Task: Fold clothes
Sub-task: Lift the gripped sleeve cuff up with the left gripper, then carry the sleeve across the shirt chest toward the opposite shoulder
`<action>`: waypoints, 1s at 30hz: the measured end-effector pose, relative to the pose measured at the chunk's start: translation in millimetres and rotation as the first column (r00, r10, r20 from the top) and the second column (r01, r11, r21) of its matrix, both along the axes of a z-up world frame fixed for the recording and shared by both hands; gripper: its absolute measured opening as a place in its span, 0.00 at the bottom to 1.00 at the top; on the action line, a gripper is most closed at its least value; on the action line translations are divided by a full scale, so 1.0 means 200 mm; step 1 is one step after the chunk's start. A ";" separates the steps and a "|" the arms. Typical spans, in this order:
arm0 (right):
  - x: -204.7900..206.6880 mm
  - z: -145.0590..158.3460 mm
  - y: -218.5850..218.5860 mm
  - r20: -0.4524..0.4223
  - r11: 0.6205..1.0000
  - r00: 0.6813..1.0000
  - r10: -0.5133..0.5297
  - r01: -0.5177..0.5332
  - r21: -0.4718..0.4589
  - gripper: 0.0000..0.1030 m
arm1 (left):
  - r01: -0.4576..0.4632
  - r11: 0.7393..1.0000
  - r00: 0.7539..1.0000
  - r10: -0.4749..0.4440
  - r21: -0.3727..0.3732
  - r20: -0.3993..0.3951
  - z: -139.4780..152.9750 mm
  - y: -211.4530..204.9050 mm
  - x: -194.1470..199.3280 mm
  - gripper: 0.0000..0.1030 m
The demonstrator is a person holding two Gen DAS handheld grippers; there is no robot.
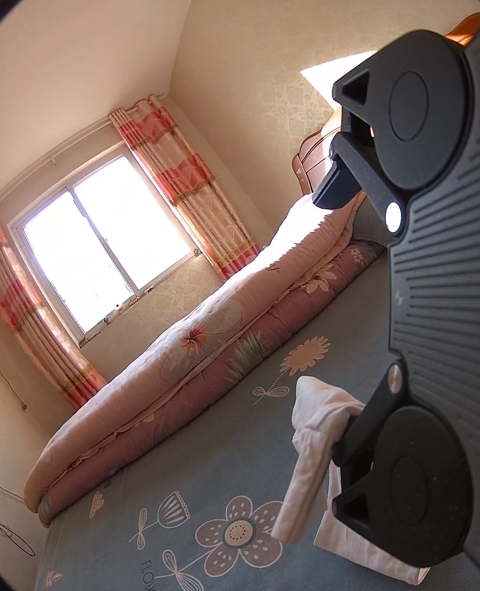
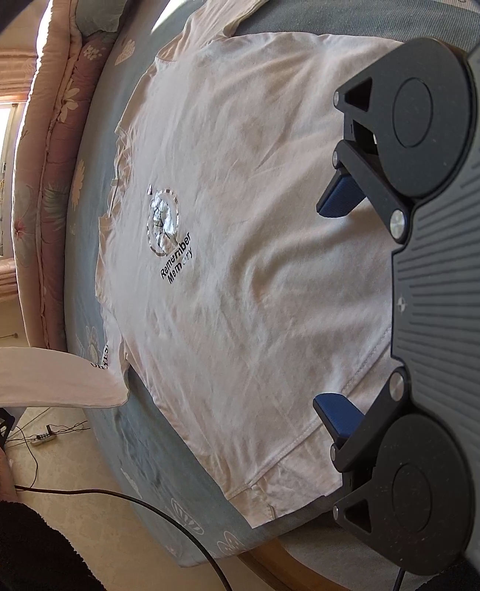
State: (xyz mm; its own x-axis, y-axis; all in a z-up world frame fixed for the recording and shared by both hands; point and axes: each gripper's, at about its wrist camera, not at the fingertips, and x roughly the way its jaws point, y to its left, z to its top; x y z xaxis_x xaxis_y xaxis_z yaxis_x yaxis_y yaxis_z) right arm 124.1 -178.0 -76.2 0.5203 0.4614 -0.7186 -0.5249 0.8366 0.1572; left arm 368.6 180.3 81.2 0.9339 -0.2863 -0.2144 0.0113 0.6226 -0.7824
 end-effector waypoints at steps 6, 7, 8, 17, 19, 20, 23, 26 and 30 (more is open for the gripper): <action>-0.02 0.03 -0.01 0.017 1.000 1.000 0.009 -0.009 0.009 1.00 | 0.040 0.999 0.999 -0.040 0.030 0.010 0.07 -0.18 0.06 0.99; -0.03 0.03 -0.01 0.020 1.000 1.000 0.010 -0.010 0.010 1.00 | 0.049 0.998 0.999 -0.049 0.034 0.012 0.08 -0.21 0.07 0.99; -0.03 0.04 -0.01 0.023 1.000 1.000 0.011 -0.011 0.011 1.00 | 0.059 0.997 0.998 -0.060 0.039 0.014 0.09 -0.25 0.08 0.99; -0.05 0.07 -0.03 0.045 1.000 0.999 0.014 -0.015 0.025 1.00 | 0.136 0.989 0.991 -0.136 0.056 0.005 0.10 -0.51 0.15 0.99; -0.06 0.07 -0.04 0.050 1.000 0.999 0.013 -0.014 0.027 1.00 | 0.152 0.987 0.988 -0.152 0.060 -0.002 0.09 -0.57 0.17 0.99; -0.06 0.08 -0.04 0.051 1.000 0.999 0.012 -0.014 0.027 1.00 | 0.159 0.985 0.987 -0.159 0.062 -0.005 0.08 -0.60 0.18 0.99; -0.06 0.08 -0.04 0.055 1.000 0.998 0.011 -0.012 0.025 1.00 | 0.182 0.981 0.983 -0.181 0.072 -0.023 0.06 -0.68 0.22 0.99; -0.07 0.09 -0.04 0.059 1.000 0.998 0.010 -0.011 0.024 1.00 | 0.207 0.974 0.978 -0.204 0.088 -0.042 0.04 -0.76 0.25 0.99; -0.07 0.09 -0.04 0.064 1.000 0.998 0.012 -0.013 0.019 1.00 | 0.240 0.964 0.970 -0.234 0.111 -0.069 -0.02 -0.86 0.29 0.99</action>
